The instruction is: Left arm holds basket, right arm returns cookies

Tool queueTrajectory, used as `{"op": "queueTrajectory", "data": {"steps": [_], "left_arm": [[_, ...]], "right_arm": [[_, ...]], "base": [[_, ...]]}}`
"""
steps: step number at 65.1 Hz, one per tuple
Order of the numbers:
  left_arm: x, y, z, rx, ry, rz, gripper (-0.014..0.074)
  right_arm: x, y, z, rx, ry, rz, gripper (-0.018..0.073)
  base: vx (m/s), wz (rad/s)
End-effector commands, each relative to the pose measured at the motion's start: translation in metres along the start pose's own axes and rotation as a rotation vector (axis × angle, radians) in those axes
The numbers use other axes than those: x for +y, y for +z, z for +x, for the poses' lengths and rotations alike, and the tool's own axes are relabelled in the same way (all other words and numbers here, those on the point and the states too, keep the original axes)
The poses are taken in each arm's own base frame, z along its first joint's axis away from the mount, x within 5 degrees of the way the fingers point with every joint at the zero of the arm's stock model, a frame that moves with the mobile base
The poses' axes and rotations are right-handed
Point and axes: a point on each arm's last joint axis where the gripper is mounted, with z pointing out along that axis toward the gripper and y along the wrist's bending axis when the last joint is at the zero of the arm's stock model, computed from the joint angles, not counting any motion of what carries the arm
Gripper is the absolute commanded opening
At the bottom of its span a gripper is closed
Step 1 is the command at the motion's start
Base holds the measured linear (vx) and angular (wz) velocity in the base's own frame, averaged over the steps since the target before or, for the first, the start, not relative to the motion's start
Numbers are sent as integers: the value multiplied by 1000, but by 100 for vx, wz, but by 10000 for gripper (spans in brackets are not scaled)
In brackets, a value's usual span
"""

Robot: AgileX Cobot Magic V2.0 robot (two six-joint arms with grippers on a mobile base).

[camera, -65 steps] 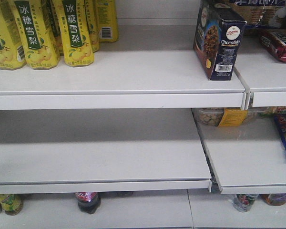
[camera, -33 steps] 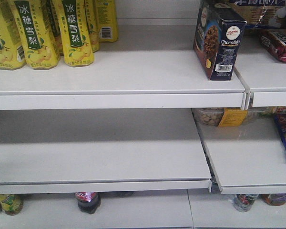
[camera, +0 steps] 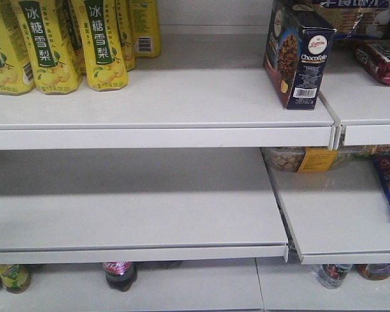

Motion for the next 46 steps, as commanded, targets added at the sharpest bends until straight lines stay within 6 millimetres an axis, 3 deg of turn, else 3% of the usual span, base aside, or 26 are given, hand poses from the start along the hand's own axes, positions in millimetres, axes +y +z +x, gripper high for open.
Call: {"op": "queueTrajectory", "data": {"steps": [1,10,46], "left_arm": [[-2,-4,-20,-146,31,12,-3],[-2,-4,-20,-146,31,12,-3],[-2,-4,-19,-144,31,12,-3]], "right_arm": [[-3,-3,-8,-75,-34,44,-11],[-4,-8,6,-65,-26,65,-11],[-3,-12,8,-66,19,61,-11]], "base": [[0,0],[0,0],[0,0]]}}
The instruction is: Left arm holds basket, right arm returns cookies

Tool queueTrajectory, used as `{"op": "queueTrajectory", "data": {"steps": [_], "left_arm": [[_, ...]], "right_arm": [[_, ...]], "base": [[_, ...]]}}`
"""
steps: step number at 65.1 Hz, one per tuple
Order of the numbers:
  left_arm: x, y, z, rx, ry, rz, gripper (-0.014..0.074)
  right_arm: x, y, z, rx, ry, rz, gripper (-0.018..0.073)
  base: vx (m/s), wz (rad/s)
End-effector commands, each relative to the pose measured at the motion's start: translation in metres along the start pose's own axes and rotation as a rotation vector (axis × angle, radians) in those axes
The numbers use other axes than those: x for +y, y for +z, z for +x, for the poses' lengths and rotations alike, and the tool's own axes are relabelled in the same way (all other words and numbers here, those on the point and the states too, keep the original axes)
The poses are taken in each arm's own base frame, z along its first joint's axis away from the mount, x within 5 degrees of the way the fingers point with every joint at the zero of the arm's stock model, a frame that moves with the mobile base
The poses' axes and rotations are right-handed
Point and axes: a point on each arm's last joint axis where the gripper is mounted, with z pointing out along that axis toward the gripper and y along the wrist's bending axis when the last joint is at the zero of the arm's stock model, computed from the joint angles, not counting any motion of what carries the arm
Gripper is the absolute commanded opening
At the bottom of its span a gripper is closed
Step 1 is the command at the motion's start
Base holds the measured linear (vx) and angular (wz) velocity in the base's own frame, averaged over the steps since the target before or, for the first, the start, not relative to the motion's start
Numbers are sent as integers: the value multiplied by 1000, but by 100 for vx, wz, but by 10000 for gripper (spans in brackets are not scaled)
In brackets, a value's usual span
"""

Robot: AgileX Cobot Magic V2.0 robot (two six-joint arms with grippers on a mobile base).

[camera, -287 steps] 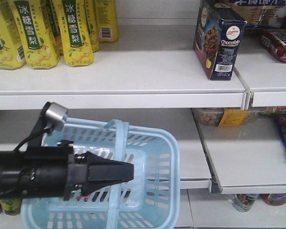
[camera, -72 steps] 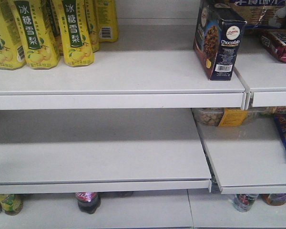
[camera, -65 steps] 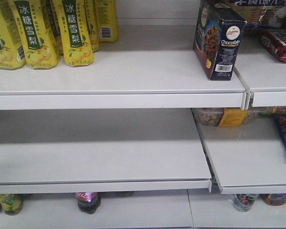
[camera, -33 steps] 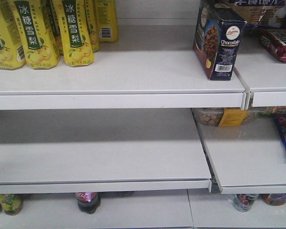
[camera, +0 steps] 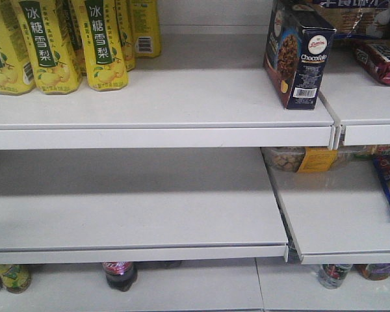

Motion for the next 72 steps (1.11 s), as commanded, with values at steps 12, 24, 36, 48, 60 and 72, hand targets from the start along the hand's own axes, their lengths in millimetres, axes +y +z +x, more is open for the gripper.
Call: {"op": "queueTrajectory", "data": {"steps": [12,24,36,48,60,72], "left_arm": [[-2,-4,-19,-144,31,12,-3],[-2,-4,-20,-145,31,12,-3],[-2,-4,-20,-145,31,12,-3],[-2,-4,-20,-145,31,12,-3],[-2,-4,-20,-145,31,12,-3],[-2,-4,-20,-145,31,12,-3]], "right_arm": [[-1,0,0,-61,8,8,-11],[-1,0,0,-61,8,8,-11],[-1,0,0,-61,8,8,-11],[-1,0,0,-61,8,8,-11],[-1,0,0,-61,8,8,-11],[-1,0,0,-61,8,8,-11]], "base": [[0,0],[0,0],[0,0],[0,0],[0,0],[0,0]]}}
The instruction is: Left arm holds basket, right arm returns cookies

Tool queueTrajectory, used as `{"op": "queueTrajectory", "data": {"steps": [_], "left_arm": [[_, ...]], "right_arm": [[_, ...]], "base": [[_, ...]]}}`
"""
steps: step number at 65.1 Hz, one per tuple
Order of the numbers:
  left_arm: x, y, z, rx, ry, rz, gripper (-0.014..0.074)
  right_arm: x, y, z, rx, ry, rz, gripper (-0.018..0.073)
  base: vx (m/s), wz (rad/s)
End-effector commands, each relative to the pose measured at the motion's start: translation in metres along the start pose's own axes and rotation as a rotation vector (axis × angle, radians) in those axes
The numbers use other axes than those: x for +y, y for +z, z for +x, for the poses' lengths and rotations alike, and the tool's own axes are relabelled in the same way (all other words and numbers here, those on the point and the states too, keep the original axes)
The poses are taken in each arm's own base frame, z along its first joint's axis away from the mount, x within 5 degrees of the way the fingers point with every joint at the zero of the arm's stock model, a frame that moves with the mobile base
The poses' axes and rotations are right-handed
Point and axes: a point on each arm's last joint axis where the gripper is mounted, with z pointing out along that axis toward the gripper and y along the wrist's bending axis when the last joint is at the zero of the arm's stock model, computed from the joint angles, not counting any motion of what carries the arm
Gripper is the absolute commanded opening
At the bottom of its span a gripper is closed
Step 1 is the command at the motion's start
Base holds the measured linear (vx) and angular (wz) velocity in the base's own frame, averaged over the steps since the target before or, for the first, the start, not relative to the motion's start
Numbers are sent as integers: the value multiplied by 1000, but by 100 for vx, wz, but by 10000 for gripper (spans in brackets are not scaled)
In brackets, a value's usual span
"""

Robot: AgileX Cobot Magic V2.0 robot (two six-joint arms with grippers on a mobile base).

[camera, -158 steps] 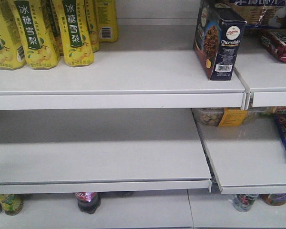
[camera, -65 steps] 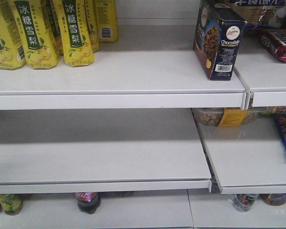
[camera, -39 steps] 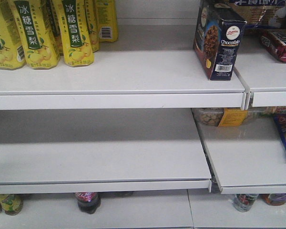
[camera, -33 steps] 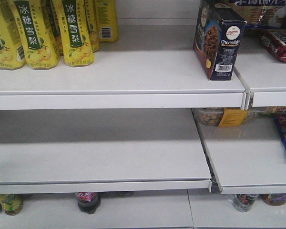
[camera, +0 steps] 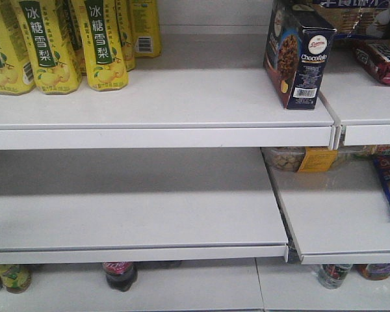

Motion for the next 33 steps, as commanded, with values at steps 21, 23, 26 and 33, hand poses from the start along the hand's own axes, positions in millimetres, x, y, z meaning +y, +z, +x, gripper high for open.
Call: {"op": "queueTrajectory", "data": {"steps": [21,23,26,33], "left_arm": [[-2,-4,-20,-145,30,12,-3],[-2,-4,-20,-145,30,12,-3],[-2,-4,-20,-145,30,12,-3],[-2,-4,-20,-145,30,12,-3]], "right_arm": [[-1,0,0,-62,-12,7,-11],[-1,0,0,-62,-12,7,-11],[-1,0,0,-62,-12,7,-11],[-1,0,0,-62,-12,7,-11]], "base": [[0,0],[0,0],[0,0],[0,0]]}}
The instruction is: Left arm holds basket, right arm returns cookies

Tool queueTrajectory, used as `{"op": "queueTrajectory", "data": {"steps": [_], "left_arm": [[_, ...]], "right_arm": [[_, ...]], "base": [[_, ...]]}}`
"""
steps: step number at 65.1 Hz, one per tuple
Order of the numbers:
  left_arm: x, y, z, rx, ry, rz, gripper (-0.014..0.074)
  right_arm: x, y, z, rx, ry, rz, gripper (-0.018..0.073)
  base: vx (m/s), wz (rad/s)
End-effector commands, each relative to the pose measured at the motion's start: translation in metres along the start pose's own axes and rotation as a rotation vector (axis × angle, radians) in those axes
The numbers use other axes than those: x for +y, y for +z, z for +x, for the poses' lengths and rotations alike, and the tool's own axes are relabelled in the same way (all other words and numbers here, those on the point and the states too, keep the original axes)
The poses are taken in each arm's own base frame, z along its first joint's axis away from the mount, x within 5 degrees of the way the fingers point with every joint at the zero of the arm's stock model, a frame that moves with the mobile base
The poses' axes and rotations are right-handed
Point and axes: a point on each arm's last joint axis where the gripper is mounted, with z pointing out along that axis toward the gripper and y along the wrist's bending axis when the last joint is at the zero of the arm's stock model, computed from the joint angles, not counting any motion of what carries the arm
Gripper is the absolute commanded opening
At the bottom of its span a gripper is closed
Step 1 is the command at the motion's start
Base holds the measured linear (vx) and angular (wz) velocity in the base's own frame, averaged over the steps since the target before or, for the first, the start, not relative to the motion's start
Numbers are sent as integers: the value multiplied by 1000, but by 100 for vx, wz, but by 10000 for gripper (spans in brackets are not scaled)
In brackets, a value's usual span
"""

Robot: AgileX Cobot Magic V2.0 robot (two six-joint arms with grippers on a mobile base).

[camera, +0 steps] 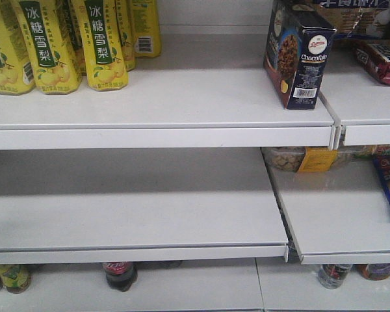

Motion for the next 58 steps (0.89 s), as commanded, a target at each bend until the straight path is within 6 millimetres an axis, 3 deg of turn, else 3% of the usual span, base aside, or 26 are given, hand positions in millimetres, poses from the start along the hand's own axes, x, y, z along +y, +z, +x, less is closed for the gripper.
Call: {"op": "queueTrajectory", "data": {"steps": [1,58], "left_arm": [[-2,-4,-20,-145,30,12,-3],[-2,-4,-20,-145,30,12,-3]], "right_arm": [[-1,0,0,-62,-12,7,-11],[-1,0,0,-62,-12,7,-11]], "base": [[0,0],[0,0]]}}
